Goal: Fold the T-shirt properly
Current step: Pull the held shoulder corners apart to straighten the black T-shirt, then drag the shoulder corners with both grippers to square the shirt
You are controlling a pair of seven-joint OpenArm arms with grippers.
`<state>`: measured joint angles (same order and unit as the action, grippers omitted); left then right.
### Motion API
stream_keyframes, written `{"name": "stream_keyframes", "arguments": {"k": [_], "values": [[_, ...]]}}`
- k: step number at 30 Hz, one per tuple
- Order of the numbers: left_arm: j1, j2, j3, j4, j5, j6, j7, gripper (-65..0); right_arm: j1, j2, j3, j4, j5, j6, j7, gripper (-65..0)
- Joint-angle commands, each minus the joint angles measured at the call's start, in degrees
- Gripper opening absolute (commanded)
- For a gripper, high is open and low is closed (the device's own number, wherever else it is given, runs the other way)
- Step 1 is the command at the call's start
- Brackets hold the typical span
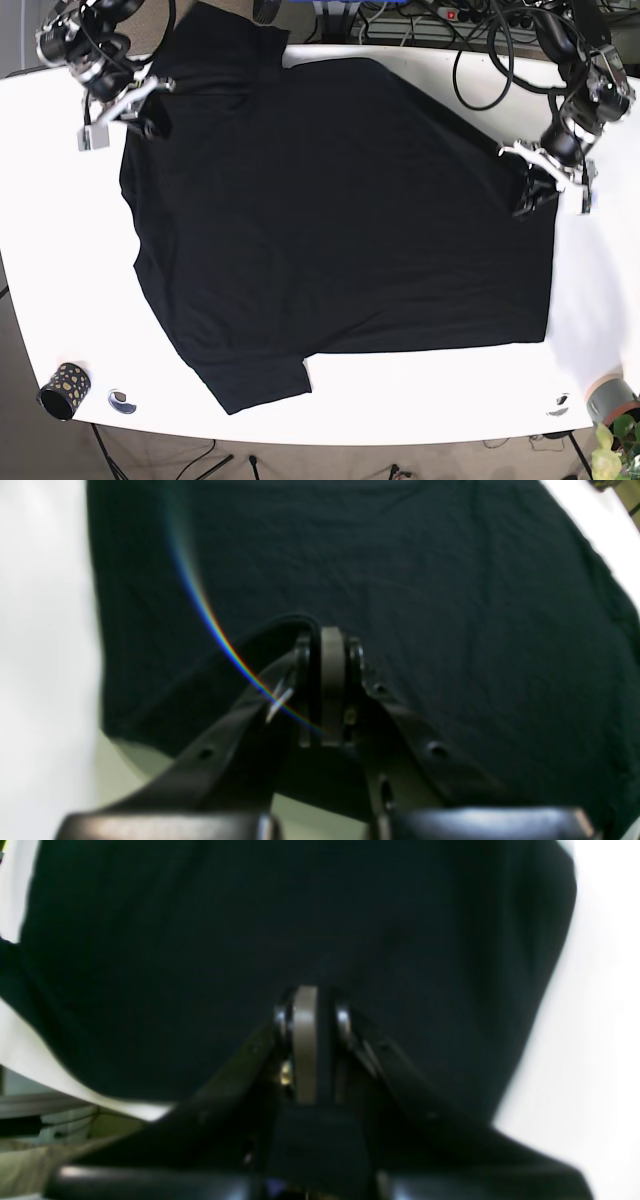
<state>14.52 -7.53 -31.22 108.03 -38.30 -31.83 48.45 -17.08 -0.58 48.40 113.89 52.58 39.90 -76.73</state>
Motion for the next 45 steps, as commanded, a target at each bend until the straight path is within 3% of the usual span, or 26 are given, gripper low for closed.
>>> {"name": "stream_keyframes", "arguments": {"k": [1,8,10,15,17,24,36,45], "values": [[-1.5,-0.7,-0.5,0.9,0.1,-0.3,-1.4,-64.9,1.8,1.1,-1.2,0.5,0.4,0.1,0.7,-61.4],[-2.9,-0.7,-0.3,0.9,2.5,-0.3,-1.3,-64.9,3.1,2.8,-2.5,-0.5,-2.6,0.1,0.7,-59.8],[-2.7,-0.5,-0.3,0.9,3.7,-0.3,-1.3,-64.9,1.9,3.1,-2.1,-0.4,-2.6,0.1,0.7,-53.3],[-0.9,-0.3,-0.5,0.7,4.9,-0.3,-1.3,-65.0,-3.9,4.1,-1.0,-0.4,-2.6,0.1,0.9,-28.4],[-0.9,-0.3,-0.4,0.1,4.9,-0.3,-1.3,-65.0,-5.4,3.6,0.7,-0.4,-2.5,0.1,0.9,-24.6],[-0.9,-0.3,-0.4,-2.6,4.8,-0.3,-1.3,-65.0,-8.9,2.5,5.4,-0.9,-2.9,0.1,0.9,-23.8],[-0.9,-0.3,-0.3,-2.8,4.9,-0.3,-1.3,-65.0,-6.8,5.1,5.6,-11.5,-9.1,0.1,1.0,-23.5],[-0.9,-0.4,-0.2,-2.8,4.9,-0.3,-1.3,-65.0,-5.7,4.6,5.6,-12.3,-13.9,0.1,1.1,-23.3]]}}
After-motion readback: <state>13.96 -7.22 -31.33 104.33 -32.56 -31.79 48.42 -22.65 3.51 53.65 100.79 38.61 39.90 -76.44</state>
